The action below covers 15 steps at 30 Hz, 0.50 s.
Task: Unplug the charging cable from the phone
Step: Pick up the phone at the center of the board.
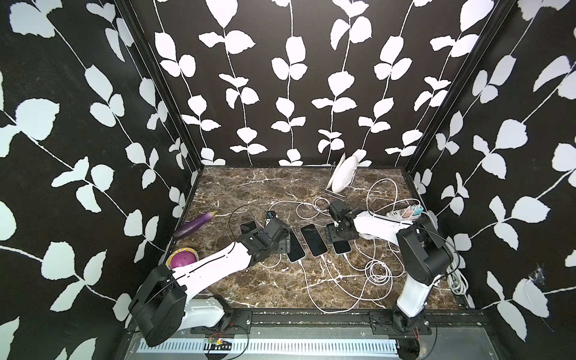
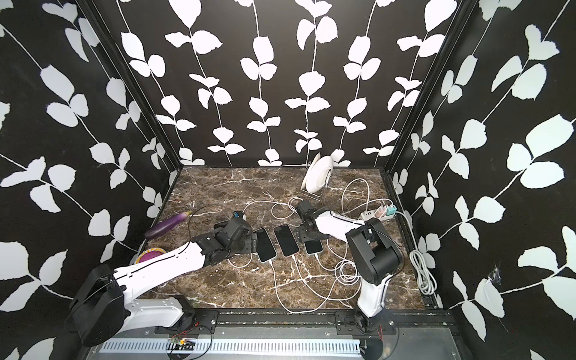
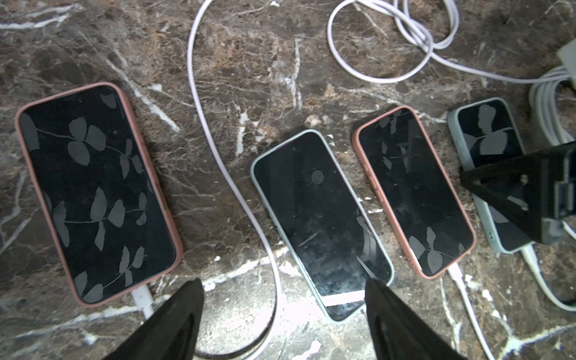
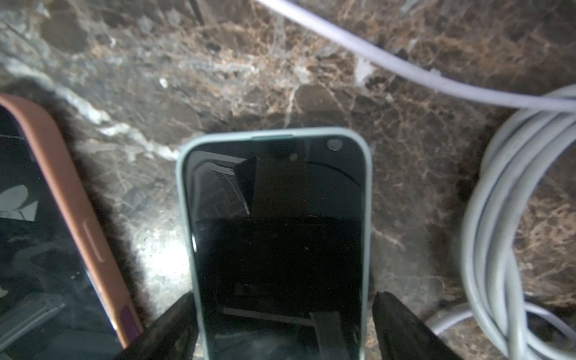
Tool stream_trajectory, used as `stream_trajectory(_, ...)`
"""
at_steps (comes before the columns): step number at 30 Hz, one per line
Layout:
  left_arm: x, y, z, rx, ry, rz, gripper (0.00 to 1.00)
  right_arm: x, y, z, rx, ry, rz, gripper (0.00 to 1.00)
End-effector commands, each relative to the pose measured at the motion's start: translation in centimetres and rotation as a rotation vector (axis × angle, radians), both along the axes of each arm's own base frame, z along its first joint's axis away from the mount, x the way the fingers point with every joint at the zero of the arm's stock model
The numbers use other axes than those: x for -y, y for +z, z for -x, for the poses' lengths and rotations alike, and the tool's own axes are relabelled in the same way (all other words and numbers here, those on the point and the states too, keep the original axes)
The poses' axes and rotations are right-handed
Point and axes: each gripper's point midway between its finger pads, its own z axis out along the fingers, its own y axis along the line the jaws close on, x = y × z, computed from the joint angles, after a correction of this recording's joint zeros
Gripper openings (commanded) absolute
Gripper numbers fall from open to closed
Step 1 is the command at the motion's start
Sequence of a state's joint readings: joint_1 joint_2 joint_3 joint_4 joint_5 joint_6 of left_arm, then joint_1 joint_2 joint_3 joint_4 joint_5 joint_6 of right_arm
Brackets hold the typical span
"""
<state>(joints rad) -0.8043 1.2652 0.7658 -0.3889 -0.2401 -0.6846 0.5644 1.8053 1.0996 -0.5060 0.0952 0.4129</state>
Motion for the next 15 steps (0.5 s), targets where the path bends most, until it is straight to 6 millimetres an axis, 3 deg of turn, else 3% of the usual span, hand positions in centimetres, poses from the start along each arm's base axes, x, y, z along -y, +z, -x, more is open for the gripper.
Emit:
stream_trajectory(1,1.4,1.1,-0.3,0.027,-0.023,0.027,0.83,1.2,-1.4,0.4,-0.029,-0.014,0.043,0.85)
stream_trajectory(10,4.6,1.2,0.2,0.033,-0.095,0.041,0.84,2.1,-1.5,0.7,-0.04,-0.044,0.023,0.76)
stream_trajectory(13,6.0,0.9,0.5,0.045,-0.128,0.079,0.83,2.1,-1.2,0.6,-0.036,-0.042,0.018,0.66)
stream_trajectory(15,7.0,0.9,0.9,0.069,-0.157,0.111,0.82,2.0,-1.0,0.5,-0.028,-0.041,0.015,0.51)
